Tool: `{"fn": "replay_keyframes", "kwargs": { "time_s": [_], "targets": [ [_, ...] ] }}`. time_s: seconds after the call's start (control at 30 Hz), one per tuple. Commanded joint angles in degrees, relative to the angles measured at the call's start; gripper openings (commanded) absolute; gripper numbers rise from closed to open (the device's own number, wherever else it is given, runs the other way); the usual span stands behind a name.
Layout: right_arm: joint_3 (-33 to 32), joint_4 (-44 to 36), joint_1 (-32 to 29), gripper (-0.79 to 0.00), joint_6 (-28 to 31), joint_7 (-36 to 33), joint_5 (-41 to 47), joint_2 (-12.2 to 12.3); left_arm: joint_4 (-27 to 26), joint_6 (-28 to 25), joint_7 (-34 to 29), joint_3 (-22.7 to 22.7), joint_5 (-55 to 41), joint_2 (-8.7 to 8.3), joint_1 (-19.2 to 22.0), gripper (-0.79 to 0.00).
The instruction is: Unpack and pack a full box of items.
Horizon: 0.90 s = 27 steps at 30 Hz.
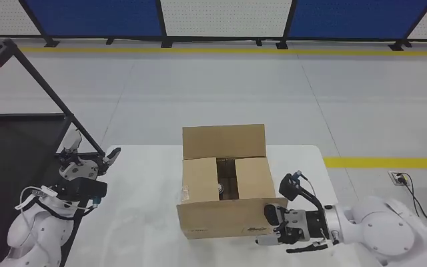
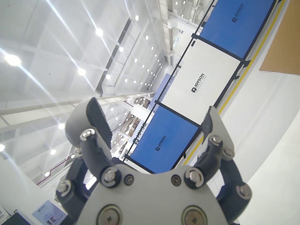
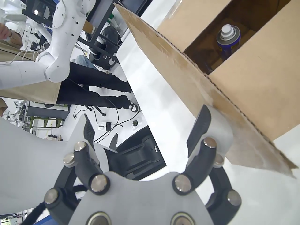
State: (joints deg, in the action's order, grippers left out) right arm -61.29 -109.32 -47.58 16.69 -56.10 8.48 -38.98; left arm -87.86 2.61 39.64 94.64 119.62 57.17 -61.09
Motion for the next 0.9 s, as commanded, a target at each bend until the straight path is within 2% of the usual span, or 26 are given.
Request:
{"fn": "replay_keyframes", "kwargs": {
  "time_s": [0.0, 0.1, 0.2, 0.43, 0.6, 0.67, 0.87],
  "targets": [
    [0.2, 0.2, 0.5, 0.000, -1.0, 1.3, 1.4, -0.3, -0.1, -0.2, -0.8, 0.0, -0.2, 0.02, -0.1, 0.000],
    [1.1, 1.3, 2.0, 0.000, -2.8, 2.4, 3.4, -1.0, 0.1, -0.4, -1.0, -0.6, 1.6, -0.09, 1.5, 0.000],
    [2.3, 3.1, 3.7, 0.000, -4.0, 2.5, 5.6, -1.8, 2.4, -1.8, 1.0, -2.2, 4.1, -0.27, 6.2, 0.000],
    [4.8, 6.6, 6.0, 0.000, -4.1, 0.7, 7.6, -3.2, 12.8, -7.3, 9.3, -9.2, 12.2, -0.57, 19.7, 0.000],
    [5.3, 7.8, 5.8, 0.000, -2.9, -0.4, 8.0, -3.7, 21.6, -7.6, 16.6, -16.1, 19.1, -0.30, 28.0, 0.000],
    [5.4, 7.9, 5.6, 0.000, -2.6, -1.3, 7.8, -3.7, 23.8, -8.0, 19.3, -18.5, 21.2, -0.15, 29.8, 0.000],
    [5.4, 7.9, 5.6, 0.000, -2.6, -1.5, 7.8, -3.7, 23.8, -8.0, 19.3, -18.5, 21.2, -0.15, 29.8, 0.000]
  ]
}}
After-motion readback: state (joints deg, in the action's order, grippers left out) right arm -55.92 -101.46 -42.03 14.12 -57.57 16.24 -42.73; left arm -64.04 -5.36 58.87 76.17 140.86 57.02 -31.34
